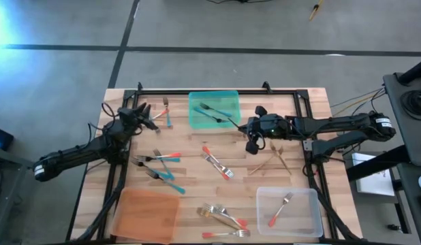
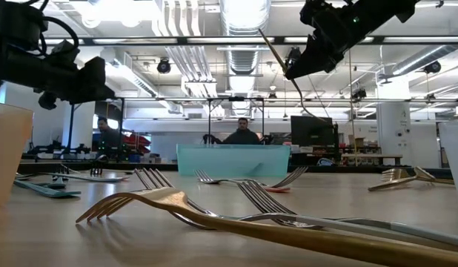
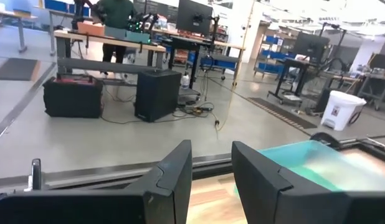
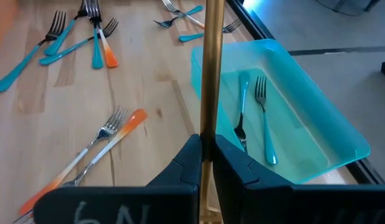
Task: Sort silverware by color (type)
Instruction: Put the gold fork into the orange bin
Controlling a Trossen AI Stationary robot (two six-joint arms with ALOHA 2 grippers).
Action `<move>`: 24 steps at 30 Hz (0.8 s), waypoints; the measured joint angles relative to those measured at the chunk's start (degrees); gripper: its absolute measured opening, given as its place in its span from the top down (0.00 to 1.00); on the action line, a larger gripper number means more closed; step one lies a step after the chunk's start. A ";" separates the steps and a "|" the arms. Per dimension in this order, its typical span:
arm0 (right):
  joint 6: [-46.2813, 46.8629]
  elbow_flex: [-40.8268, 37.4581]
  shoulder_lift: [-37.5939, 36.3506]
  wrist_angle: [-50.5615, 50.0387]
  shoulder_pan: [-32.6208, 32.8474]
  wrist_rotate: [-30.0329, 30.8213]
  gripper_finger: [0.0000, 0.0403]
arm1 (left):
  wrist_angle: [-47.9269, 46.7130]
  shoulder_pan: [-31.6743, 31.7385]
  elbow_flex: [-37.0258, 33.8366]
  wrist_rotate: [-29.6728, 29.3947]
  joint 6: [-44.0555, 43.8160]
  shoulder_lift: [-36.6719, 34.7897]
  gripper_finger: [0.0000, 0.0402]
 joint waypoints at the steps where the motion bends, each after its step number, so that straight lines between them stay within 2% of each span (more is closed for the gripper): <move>1: 0.05 0.00 0.00 0.11 0.00 0.00 0.97 | 0.39 0.03 -0.02 0.04 -0.14 0.03 0.76; 4: 0.02 0.00 0.00 0.41 0.00 0.00 0.97 | 0.58 0.12 -0.01 -2.11 1.23 -0.03 0.76; 6: 0.01 0.00 0.00 0.57 0.00 0.02 0.97 | 0.94 0.18 -0.02 -9.16 2.16 0.05 0.76; 8: 0.00 0.00 0.00 0.97 0.00 0.02 0.97 | 0.97 0.23 -0.02 -12.71 -0.76 0.00 0.76; 13: -0.01 0.00 0.02 1.57 0.00 0.02 0.97 | 2.05 0.23 -0.02 -14.26 -6.15 0.11 0.76; 17: -0.46 0.00 0.02 1.92 0.00 0.02 0.97 | 2.00 0.24 -0.01 -14.64 -19.58 0.65 0.76; 19: -0.80 0.00 0.02 2.02 0.00 0.02 0.97 | 2.05 0.23 -0.01 -14.43 -21.67 0.97 0.76; 21: -1.82 0.00 0.02 2.35 0.00 0.00 0.97 | 2.65 0.27 -0.02 -9.02 -20.84 1.01 0.76; 24: -2.66 0.00 0.02 2.77 0.00 0.00 0.97 | 7.17 0.17 -0.02 9.98 -20.12 1.46 0.77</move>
